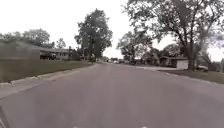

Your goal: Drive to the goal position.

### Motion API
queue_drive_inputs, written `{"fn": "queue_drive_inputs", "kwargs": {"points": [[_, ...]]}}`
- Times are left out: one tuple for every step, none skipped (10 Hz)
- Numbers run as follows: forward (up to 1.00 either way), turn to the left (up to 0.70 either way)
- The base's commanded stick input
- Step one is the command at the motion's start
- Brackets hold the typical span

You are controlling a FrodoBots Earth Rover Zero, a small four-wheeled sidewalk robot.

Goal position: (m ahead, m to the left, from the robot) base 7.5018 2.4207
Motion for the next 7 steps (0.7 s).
{"fn": "queue_drive_inputs", "kwargs": {"points": [[0.7,0.0],[0.7,0.0],[0.7,0.0],[0.7,0.0],[0.7,0.0],[0.7,0.0],[0.7,0.0]]}}
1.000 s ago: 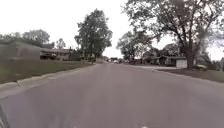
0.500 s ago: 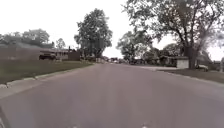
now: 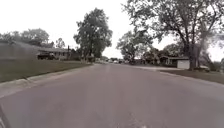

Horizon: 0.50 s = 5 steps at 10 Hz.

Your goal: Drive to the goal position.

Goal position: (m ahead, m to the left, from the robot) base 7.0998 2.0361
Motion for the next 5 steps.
{"fn": "queue_drive_inputs", "kwargs": {"points": [[0.7,0.0],[0.7,0.0],[0.7,0.0],[0.7,0.0],[0.7,0.04]]}}
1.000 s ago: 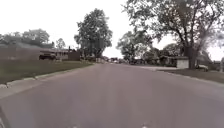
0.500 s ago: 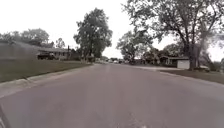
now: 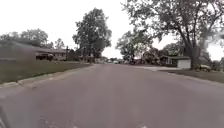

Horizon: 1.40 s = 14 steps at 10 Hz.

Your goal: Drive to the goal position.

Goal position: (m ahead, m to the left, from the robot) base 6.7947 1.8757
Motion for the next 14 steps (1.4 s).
{"fn": "queue_drive_inputs", "kwargs": {"points": [[0.7,0.09],[0.7,0.14],[0.7,0.19],[0.7,0.24],[0.7,0.3],[0.7,0.35],[0.7,0.35],[0.7,0.35],[0.7,0.35],[0.7,0.35],[0.7,0.0],[0.7,0.0],[0.7,0.0],[0.7,0.0]]}}
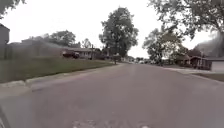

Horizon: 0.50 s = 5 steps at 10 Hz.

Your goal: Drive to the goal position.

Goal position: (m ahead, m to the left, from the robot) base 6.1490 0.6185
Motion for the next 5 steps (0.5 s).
{"fn": "queue_drive_inputs", "kwargs": {"points": [[0.7,0.0],[0.7,0.0],[0.7,0.0],[0.7,0.0],[0.7,0.0]]}}
